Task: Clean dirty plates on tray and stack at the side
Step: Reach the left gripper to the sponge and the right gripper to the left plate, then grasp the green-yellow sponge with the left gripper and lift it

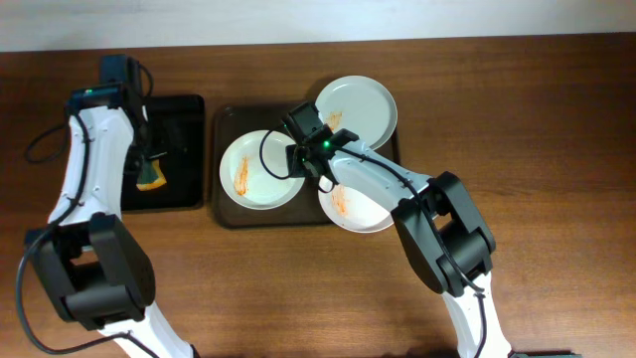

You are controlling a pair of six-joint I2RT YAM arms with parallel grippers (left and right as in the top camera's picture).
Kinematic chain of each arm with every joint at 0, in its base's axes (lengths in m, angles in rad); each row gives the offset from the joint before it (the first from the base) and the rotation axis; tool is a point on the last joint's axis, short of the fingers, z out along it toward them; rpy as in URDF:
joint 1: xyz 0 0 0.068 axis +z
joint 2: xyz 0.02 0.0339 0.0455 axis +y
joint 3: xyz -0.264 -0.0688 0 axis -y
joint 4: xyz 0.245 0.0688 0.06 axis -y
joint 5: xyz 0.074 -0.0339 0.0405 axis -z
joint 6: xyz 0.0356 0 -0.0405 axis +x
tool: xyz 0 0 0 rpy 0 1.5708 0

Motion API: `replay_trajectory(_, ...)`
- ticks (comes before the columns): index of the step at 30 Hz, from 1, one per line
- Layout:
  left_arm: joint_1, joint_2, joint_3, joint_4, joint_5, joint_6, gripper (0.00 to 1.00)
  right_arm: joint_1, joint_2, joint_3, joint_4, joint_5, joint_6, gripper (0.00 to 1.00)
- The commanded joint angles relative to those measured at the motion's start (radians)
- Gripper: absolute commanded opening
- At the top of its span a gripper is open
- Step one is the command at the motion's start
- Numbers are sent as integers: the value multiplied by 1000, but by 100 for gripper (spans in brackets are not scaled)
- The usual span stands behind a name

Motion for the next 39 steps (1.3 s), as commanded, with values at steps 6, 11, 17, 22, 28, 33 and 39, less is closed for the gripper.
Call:
replay_trajectory(6,26,10,15,38,25,8,93,-8,35,15,-17,-13,17,4)
replay_trajectory(11,43,77,15,58,57,9,89,-8,35,20,-21,-24,12,4)
replay_trajectory(17,93,233,15,129,94,21,78,-8,35,21,-24,-24,13,4)
replay_trajectory(22,92,272,15,166,102,28,42,-8,35,21,-24,-24,13,4)
replay_trajectory(28,91,271,20,192,115,30,1,-13,24,21,-24,-87,13,4)
replay_trajectory(33,36,196,135,124,557,278,1,-112,21,21,-47,-275,13,4)
replay_trajectory(39,-145,196,133,117,549,414,1,-116,21,21,-46,-275,13,4)
